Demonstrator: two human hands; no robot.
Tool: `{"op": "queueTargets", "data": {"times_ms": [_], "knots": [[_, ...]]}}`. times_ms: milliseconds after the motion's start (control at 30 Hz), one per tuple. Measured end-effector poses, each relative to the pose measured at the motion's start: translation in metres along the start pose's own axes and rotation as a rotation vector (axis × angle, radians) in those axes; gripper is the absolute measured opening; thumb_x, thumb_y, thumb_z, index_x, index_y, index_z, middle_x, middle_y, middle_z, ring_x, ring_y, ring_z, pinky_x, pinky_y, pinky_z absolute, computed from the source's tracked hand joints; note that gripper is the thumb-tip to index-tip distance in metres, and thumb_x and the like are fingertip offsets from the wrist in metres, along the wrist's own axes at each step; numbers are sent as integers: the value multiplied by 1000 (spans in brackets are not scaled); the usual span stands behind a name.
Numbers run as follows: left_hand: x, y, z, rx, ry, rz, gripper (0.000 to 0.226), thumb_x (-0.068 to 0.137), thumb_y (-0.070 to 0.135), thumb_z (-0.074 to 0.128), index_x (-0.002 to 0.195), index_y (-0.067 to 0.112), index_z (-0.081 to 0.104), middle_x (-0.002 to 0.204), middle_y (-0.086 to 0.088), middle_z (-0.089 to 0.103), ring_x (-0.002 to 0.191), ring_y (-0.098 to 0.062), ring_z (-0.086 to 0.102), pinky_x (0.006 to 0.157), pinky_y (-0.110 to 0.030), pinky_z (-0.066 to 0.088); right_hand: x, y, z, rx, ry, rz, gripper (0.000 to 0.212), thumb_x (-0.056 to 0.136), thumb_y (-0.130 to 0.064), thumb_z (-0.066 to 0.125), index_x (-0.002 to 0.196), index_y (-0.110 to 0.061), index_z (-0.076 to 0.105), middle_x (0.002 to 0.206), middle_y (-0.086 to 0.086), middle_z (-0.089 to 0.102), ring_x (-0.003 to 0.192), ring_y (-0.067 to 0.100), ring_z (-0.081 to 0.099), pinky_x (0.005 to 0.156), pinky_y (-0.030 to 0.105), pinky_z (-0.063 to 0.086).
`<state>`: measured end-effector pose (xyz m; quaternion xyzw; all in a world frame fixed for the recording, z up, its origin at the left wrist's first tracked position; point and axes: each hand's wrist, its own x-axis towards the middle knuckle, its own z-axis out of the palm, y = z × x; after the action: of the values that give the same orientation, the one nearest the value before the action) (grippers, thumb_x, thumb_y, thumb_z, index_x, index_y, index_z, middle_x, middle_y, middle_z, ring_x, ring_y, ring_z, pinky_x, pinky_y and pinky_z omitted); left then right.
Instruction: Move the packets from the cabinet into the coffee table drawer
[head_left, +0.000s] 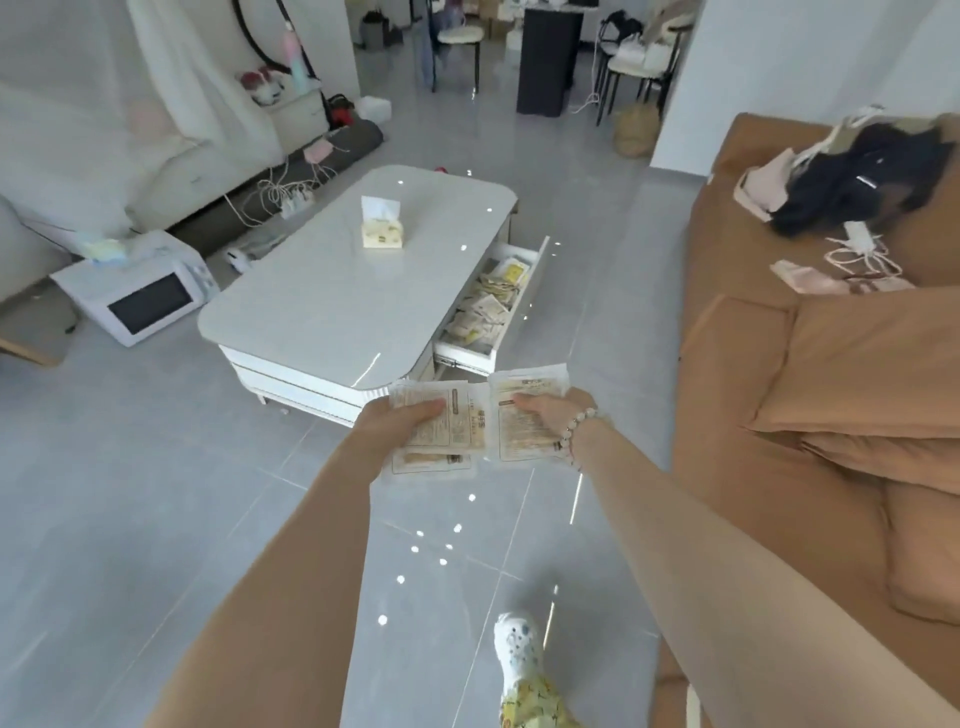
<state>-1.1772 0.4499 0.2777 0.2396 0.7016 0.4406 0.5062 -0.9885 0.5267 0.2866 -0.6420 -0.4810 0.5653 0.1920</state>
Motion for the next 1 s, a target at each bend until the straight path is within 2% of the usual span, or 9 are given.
{"op": "queueTargets", "data": {"times_ms": [67,200,267,333,467,667,800,900,1000], "knots": [[20,10,14,12,-23,4,9,80,19,75,80,15,67,65,5,71,57,-5,67,49,-17,51,21,-6,-12,22,8,28,35,75,-29,78,102,-11,66,96,5,70,88,22,68,86,33,54],[65,43,42,78,-66,16,23,76,23,78,94,11,70,88,-5,74,76,-16,70,68,-27,55,67,-28,-39,67,29,32,37,76,-30,77,105,-11,65,98,6,70,90,23,68,87,35,54],[89,63,57,98,-82,13,27,75,24,79,97,10,71,90,-7,74,80,-20,71,71,-30,56,92,-39,-52,86,30,30,35,77,-29,76,103,-10,63,95,5,68,86,22,66,82,31,53],[111,80,73,97,-100,17,29,75,23,79,99,8,71,93,-9,74,82,-23,71,73,-32,57,116,-50,-65,102,43,30,36,77,-29,76,104,-9,62,93,5,67,87,23,66,85,32,53],[151,107,101,97,-92,22,29,77,22,77,100,7,71,94,-10,74,81,-22,71,71,-31,57,164,-70,-84,128,68,34,35,76,-29,77,102,-10,63,96,7,69,91,25,68,90,37,53],[194,130,120,113,-50,-4,31,75,23,78,100,7,71,94,-11,73,82,-25,71,70,-31,57,214,-87,-91,144,47,48,20,77,-28,76,78,-17,59,93,5,68,92,24,68,89,36,53],[218,147,126,116,-56,-6,29,76,22,78,99,6,71,94,-11,73,80,-24,71,64,-29,57,239,-99,-96,148,41,55,20,77,-29,76,79,-18,60,93,4,68,92,24,67,89,35,53],[237,157,136,117,-76,-15,25,78,21,76,98,8,70,91,-10,73,75,-21,70,54,-23,55,260,-106,-101,160,53,71,23,77,-31,76,85,-15,61,93,5,68,90,24,67,87,33,53],[262,165,146,143,-91,-27,27,78,22,77,100,8,70,94,-10,73,77,-22,70,58,-26,56,281,-113,-104,168,62,83,29,77,-33,76,93,-13,62,95,5,69,90,23,67,85,32,53]]}}
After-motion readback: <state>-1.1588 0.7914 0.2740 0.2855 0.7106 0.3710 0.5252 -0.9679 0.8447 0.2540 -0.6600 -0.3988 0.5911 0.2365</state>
